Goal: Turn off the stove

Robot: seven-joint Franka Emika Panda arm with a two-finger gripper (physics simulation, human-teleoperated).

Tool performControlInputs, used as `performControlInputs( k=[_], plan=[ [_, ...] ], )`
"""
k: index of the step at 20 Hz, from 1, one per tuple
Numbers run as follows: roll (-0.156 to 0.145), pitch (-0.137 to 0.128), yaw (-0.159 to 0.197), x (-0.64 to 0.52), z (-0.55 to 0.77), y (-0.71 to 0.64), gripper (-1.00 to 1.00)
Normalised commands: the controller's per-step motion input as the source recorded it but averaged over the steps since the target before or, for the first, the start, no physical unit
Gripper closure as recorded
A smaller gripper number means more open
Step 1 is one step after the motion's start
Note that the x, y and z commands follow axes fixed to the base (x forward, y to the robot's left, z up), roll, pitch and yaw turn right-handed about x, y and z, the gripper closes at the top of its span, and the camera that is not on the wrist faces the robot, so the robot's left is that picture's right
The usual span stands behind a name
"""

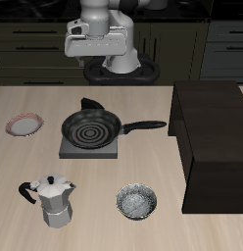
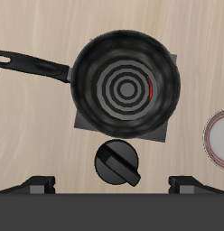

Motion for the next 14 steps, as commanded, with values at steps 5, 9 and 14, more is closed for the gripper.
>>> performControlInputs(
  k=[5, 9, 14],
  plan=[
    [-0.012, -0.018, 0.067, -0.15, -0.24, -0.12, -1.0],
    [0.018, -0.008, 0.06, -0.13, -0.15, -0.02, -1.0],
    [0.017, -0.004, 0.112, -0.02, -0.07, -0.1, -1.0]
  ],
)
